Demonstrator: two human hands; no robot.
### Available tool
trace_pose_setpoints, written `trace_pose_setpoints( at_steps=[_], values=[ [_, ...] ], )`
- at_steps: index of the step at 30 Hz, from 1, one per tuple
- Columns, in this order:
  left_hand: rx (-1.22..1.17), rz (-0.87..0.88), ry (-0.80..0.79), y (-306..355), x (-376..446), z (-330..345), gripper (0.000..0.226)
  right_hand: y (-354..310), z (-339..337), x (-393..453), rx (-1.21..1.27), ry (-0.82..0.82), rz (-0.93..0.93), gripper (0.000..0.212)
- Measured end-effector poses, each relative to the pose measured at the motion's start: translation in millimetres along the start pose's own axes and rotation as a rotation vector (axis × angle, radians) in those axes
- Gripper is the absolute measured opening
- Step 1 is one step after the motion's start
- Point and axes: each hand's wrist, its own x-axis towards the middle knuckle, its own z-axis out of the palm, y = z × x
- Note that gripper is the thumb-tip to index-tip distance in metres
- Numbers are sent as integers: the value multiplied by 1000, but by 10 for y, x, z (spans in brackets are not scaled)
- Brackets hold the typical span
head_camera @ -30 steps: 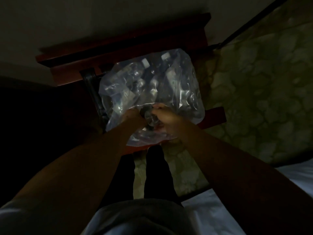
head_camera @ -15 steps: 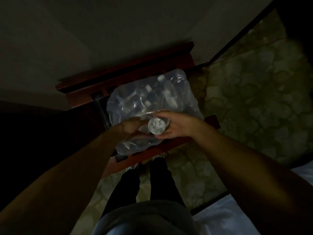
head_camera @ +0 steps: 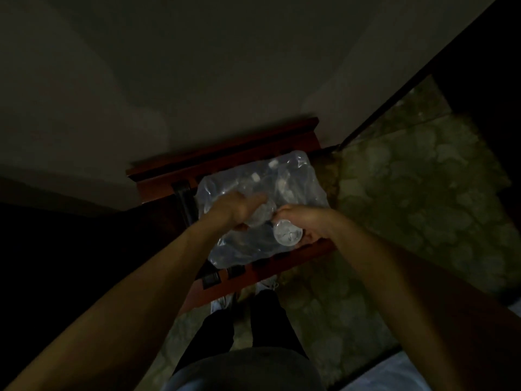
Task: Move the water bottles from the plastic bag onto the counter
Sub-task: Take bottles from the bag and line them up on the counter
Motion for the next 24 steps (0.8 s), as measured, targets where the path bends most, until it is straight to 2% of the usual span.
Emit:
trace_pose_setpoints(
  at_steps=[3, 5, 8, 10, 12, 14, 16, 18, 19, 21, 24],
  values=[
    [166, 45, 109, 169, -159, -45, 64, -120, 58, -106, -86, -2, -13, 19],
    [151, 44, 115, 216, -245, -102, 62, -207, 71, -177, -109, -2, 20, 27],
    [-105, 4, 81, 245, -392, -169, 46, -348, 38, -345, -88, 33, 91, 38],
    [-306, -7, 58, 268, -483, -190, 42, -421, -34, -446, -88, 112, 39, 39],
    [-422, 7, 28, 308, -591, -235, 43, -498, -104, -561, -105, 120, -46, 28],
    [-448, 59, 2, 331, -689, -294, 59, -585, -144, -676, -86, 107, -76, 21],
    [-409, 89, 33, 337, -792, -360, 74, -651, -183, -776, -8, 120, -62, 25],
    [-420, 143, 56, 386, -908, -442, 66, -764, -198, -911, 79, 109, -89, 26],
    [-455, 171, 62, 427, -957, -486, 61, -834, -209, -981, 35, 109, -105, 24],
    [-545, 195, 70, 525, -1063, -580, 63, -988, -221, -1176, -69, 134, -143, 23],
    [-606, 295, -3, 637, -1210, -716, 58, -1162, -268, -1464, 14, 189, -266, 27]
  ],
)
